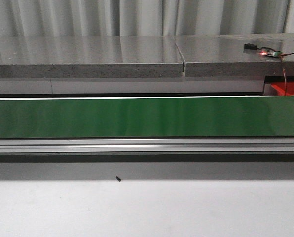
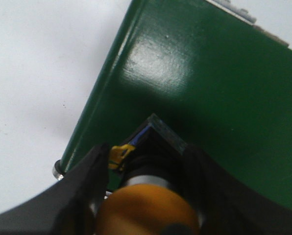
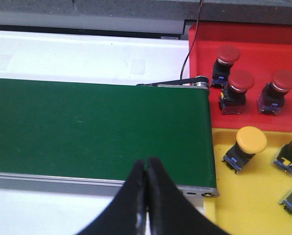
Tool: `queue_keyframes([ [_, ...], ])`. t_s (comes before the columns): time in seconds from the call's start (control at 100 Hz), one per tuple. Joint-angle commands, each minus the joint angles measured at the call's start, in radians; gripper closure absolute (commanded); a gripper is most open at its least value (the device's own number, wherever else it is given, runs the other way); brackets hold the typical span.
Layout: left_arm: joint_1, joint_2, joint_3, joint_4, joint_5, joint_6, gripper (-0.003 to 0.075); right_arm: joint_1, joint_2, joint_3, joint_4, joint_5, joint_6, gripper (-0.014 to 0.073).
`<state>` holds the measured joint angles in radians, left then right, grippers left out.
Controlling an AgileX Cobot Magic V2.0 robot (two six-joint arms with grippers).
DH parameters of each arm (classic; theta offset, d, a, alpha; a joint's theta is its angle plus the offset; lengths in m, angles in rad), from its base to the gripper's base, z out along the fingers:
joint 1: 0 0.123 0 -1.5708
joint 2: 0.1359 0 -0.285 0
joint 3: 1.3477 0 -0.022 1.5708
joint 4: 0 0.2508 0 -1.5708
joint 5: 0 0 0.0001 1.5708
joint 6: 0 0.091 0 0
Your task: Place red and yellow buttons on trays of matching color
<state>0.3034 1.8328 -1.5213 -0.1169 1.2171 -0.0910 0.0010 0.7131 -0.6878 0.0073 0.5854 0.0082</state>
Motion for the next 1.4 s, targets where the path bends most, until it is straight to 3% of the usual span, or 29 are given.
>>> queue_keyframes([
  [0.0, -0.007, -0.035, -0.021, 0.001, 0.007, 0.001, 0.0533, 0.002, -0.006, -0.026, 0.000, -0.062, -0.008, 0.0660],
  [0.09, -0.007, -0.035, -0.021, 0.001, 0.005, 0.004, 0.0464, 0.002, -0.006, -0.026, 0.000, -0.062, -0.008, 0.0660],
  [0.26, -0.009, -0.035, -0.021, 0.001, 0.018, 0.031, 0.0219, 0.002, -0.006, -0.026, 0.000, -0.062, -0.008, 0.0660],
  [0.33, -0.009, -0.037, -0.021, -0.002, 0.017, 0.031, 0.0182, 0.002, -0.006, -0.026, 0.000, -0.062, -0.008, 0.0660],
  [0.89, 0.009, -0.171, -0.084, -0.138, -0.181, 0.055, 0.0183, 0.002, -0.006, -0.026, 0.000, -0.062, -0.008, 0.0660],
  [1.39, 0.192, -0.157, -0.098, -0.140, -0.174, 0.053, 0.0183, 0.002, -0.006, -0.026, 0.000, -0.062, -0.008, 0.0660],
])
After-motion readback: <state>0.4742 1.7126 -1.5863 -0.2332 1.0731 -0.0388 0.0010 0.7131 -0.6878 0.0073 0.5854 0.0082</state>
